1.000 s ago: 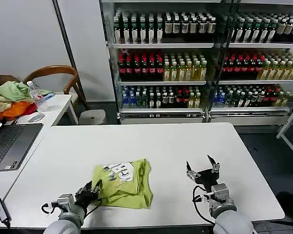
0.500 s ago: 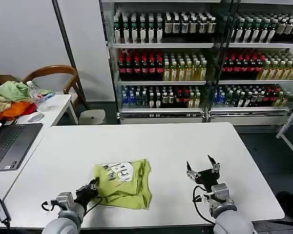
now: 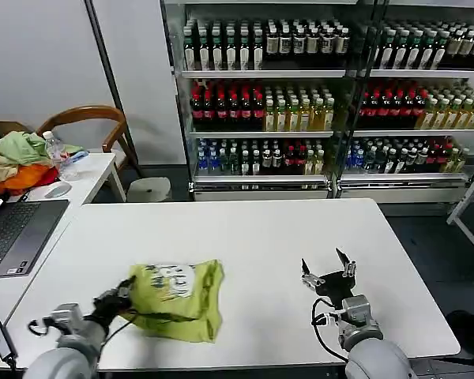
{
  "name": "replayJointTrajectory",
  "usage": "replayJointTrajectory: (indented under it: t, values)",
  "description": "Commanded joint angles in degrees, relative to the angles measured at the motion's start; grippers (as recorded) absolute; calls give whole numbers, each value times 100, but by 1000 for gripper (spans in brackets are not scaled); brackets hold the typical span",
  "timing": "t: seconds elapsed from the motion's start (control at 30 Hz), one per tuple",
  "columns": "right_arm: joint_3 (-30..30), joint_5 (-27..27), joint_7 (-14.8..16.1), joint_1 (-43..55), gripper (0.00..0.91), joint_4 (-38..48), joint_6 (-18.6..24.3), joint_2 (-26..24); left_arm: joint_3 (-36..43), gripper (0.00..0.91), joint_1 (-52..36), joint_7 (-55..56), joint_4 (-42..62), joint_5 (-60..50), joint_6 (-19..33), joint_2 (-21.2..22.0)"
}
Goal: Fold and organize the clothes.
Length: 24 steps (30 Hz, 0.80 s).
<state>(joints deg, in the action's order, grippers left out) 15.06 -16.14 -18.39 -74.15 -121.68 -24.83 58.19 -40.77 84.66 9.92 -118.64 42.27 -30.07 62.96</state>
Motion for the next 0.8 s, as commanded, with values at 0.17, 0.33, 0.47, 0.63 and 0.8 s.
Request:
replayJointTrajectory:
  t: [0.17,0.33,0.47,0.63,0.8]
  values:
    - [54,-22,10,-22,907,37,97,-78,-1896,40,432,-415,-256,43,-298,-245]
    - [123,-56,4,-35,907,11,115,-179,-1609,40,232,-427,-410,-53,-278,-89]
    - [212,-130,2,-48,907,14,146,-233,-1908,40,160,-458,-468,-82,-282,-364]
    - [157,-140,3,-19,907,27,177,-231,-2020,40,259,-528,-570,-127,-225,-526]
    - [80,-127,-1,-9,907,38,156,-172,560,40,395,-364,-1413,-1218,438,333]
